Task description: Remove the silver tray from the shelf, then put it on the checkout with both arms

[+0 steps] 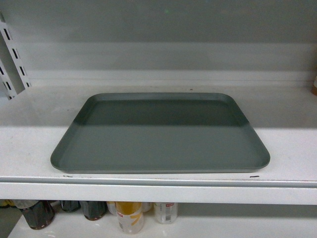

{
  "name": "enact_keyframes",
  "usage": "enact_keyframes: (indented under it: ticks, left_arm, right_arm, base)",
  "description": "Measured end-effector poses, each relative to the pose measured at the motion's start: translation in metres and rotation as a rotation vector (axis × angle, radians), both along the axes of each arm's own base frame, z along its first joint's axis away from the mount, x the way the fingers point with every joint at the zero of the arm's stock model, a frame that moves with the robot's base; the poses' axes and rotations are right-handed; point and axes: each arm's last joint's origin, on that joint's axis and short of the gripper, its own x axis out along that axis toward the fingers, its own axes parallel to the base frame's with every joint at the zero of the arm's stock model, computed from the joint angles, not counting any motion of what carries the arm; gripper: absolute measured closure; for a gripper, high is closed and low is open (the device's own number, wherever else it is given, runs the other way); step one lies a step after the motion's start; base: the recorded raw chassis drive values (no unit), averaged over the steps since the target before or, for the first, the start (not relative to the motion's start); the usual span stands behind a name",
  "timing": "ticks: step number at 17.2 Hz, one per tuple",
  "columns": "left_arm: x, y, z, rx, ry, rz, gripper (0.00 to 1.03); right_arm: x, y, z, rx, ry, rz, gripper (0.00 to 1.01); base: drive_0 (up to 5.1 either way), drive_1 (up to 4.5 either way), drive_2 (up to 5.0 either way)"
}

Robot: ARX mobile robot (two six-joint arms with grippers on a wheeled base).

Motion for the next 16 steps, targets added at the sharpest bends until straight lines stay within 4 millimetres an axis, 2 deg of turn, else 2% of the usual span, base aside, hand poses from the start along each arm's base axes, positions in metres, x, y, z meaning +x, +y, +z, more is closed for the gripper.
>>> enact_keyframes:
  ticks: [16]
  left_arm:
    - [0.0, 0.0, 0.0, 0.0, 0.0, 0.0, 0.05]
  right_arm:
    - [0.0, 0.0, 0.0, 0.0, 0.0, 0.0, 0.03]
  base:
    - [0.0, 0.0, 0.0]
